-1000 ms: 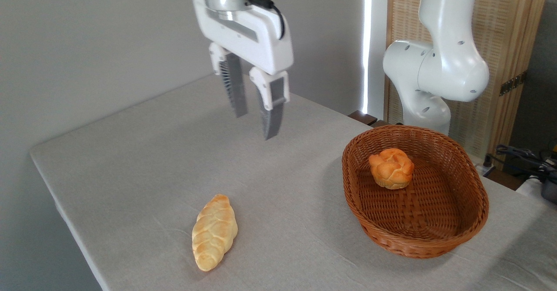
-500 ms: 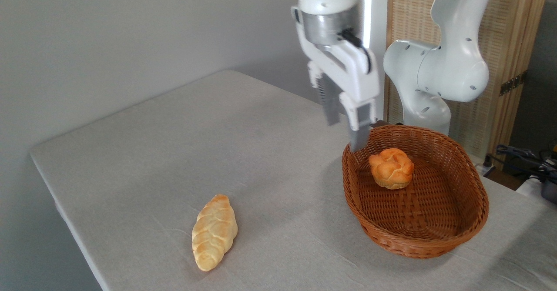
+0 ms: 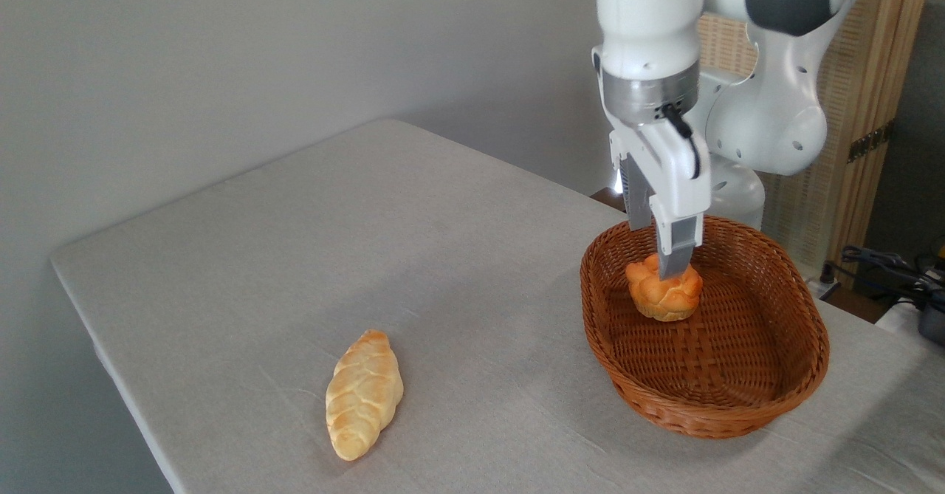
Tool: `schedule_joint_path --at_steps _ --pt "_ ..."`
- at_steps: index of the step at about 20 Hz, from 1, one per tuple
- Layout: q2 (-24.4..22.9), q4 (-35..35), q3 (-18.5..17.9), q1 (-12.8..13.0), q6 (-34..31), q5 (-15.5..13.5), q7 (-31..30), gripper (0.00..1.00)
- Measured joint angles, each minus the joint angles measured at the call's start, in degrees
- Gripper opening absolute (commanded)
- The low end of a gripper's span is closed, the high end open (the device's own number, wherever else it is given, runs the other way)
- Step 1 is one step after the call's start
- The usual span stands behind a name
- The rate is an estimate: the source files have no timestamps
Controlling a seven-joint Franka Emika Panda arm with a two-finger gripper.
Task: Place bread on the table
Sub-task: 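Move the open gripper over the basket and lower onto the round bun, then close the gripper around the round golden bun in the basket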
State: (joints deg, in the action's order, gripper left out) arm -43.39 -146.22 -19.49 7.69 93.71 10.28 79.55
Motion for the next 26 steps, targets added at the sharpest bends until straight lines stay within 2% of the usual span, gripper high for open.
schedule_joint_path --at_steps 4,9,10,12,13,14,26 --pt "0.0 -3.1 0.0 1.9 2.0 4.6 0.0 1.0" --pt "0.0 -6.0 0.0 2.7 4.1 5.7 0.0 0.97" --pt "0.0 -6.7 0.0 2.7 4.4 5.7 0.0 0.86" --pt "0.0 -7.6 0.0 2.7 4.8 5.9 0.0 0.42" --pt "0.0 -7.8 -0.1 2.7 4.9 5.9 0.0 0.31" --pt "0.0 -7.8 -0.2 2.7 4.9 6.0 0.0 0.26" --pt "0.0 -7.8 -0.4 2.7 4.9 6.2 0.1 0.2"
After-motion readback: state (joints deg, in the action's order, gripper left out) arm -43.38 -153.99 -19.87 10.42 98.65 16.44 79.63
